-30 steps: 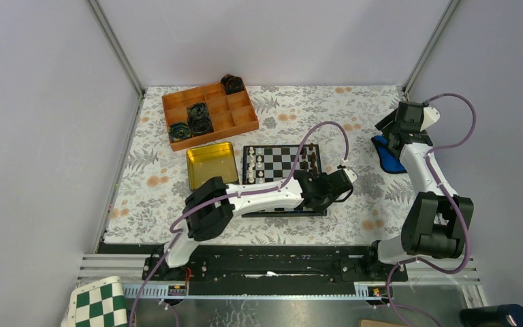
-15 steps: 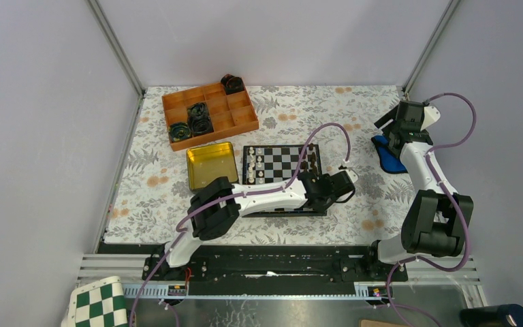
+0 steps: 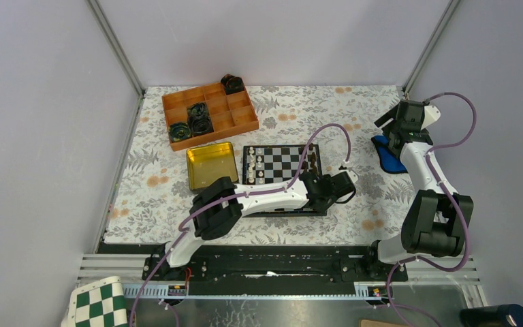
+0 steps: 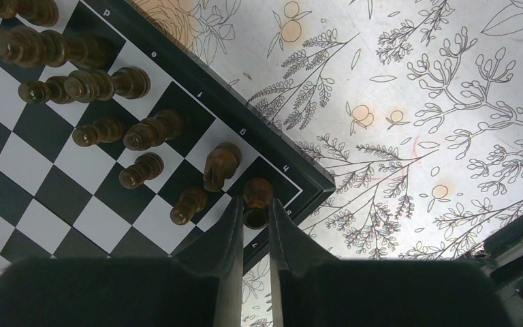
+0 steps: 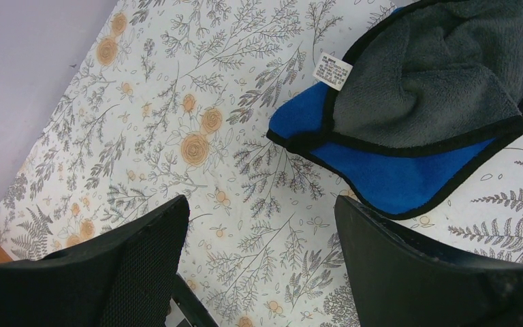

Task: Set up the chess pieces on the board
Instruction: Place the chess piece on the chessboard.

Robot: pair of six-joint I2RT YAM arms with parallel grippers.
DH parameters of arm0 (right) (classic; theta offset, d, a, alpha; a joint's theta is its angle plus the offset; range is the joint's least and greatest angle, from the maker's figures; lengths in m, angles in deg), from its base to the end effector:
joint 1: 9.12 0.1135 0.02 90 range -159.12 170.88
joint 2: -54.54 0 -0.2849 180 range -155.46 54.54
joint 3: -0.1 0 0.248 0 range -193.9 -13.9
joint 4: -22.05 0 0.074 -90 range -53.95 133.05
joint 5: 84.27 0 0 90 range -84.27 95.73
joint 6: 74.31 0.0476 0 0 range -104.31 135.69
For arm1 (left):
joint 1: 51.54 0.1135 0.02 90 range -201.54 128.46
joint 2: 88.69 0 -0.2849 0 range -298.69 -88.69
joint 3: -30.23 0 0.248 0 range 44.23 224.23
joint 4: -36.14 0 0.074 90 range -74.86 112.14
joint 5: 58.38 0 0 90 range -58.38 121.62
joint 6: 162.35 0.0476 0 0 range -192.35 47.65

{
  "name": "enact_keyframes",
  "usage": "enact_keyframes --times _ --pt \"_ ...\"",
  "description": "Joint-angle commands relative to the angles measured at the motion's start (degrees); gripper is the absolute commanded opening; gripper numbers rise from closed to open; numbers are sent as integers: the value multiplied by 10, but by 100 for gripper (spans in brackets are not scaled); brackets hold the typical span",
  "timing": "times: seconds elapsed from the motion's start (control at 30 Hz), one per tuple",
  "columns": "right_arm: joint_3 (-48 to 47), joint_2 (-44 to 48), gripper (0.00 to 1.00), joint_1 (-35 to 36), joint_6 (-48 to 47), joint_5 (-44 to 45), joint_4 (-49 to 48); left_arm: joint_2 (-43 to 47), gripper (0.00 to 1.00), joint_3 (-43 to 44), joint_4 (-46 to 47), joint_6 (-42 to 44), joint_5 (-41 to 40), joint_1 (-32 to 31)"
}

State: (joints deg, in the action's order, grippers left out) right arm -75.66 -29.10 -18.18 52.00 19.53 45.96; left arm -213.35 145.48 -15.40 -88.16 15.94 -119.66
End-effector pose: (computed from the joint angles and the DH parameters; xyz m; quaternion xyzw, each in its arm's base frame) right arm 0.3303 -0.0642 0.2993 0.3884 0.7778 0.0117 0.4940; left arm 0.1926 -0.4452 0.2025 0.3920 0.8759 -0.0680 0.2730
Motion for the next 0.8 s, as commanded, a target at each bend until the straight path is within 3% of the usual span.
enact_keyframes --times 0.0,0.17,0.6,0.77 --pt "-19 -3 85 -3 -5 -6 -23 -4 21 18 -3 -2 -8 -2" --pt "-18 -4 86 -3 -5 -8 -23 -2 32 17 -7 0 -10 -2" --pt "-20 -7 86 -4 -10 -12 -24 12 35 31 -28 -2 -42 -2" --pt "-24 -10 86 -3 -14 -15 -23 36 49 51 -52 -6 -67 -2"
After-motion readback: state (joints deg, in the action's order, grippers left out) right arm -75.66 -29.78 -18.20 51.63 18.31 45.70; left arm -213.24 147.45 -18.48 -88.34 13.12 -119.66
